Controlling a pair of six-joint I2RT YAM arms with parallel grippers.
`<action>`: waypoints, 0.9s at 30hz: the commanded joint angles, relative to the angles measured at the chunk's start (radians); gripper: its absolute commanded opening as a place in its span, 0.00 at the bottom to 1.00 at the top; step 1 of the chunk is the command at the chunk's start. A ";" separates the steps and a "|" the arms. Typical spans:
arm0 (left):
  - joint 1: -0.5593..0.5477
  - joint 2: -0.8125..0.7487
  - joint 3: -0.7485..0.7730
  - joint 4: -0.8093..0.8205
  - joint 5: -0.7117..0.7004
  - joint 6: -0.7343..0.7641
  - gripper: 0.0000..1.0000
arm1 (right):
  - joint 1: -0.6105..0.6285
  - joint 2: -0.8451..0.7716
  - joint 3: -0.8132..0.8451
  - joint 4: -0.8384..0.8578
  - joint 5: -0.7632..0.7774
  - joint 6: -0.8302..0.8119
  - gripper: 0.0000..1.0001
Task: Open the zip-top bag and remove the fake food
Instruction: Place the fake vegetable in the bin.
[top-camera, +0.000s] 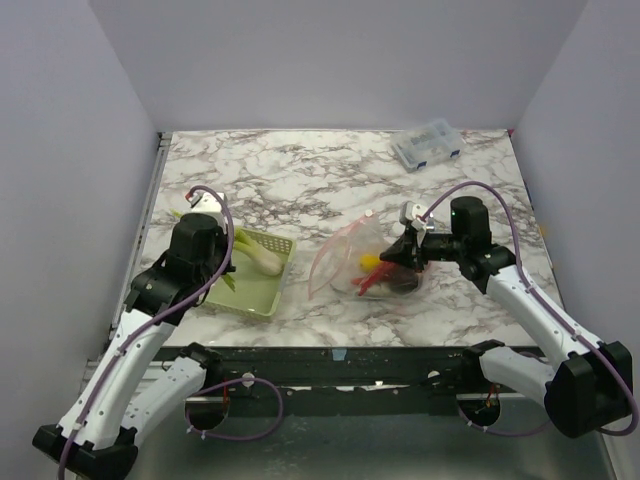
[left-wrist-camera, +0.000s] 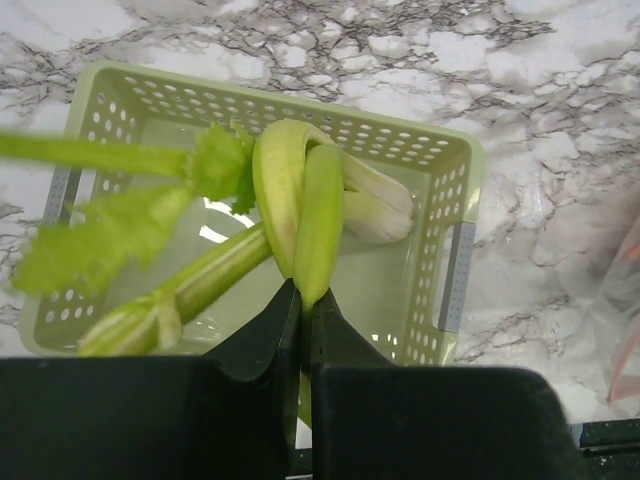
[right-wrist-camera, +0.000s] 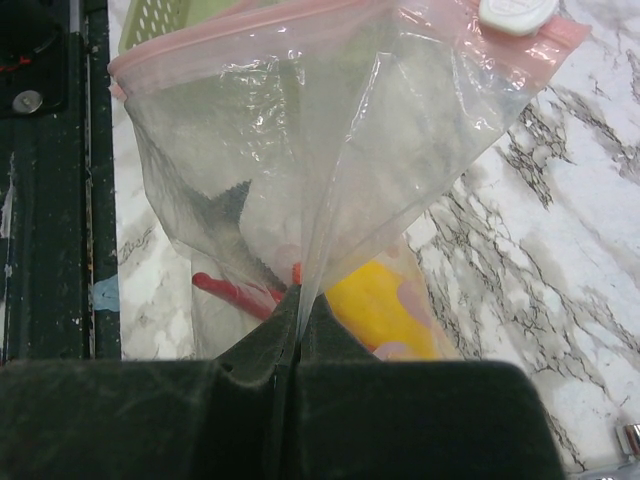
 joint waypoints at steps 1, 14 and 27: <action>0.095 0.006 -0.049 0.081 0.064 0.029 0.00 | -0.007 -0.020 -0.011 -0.004 -0.026 -0.009 0.00; 0.302 0.032 -0.156 0.089 0.152 -0.006 0.03 | -0.006 -0.019 -0.013 -0.004 -0.026 -0.010 0.00; 0.372 0.073 -0.180 0.099 0.148 -0.062 0.43 | -0.009 -0.025 -0.013 -0.005 -0.034 -0.011 0.00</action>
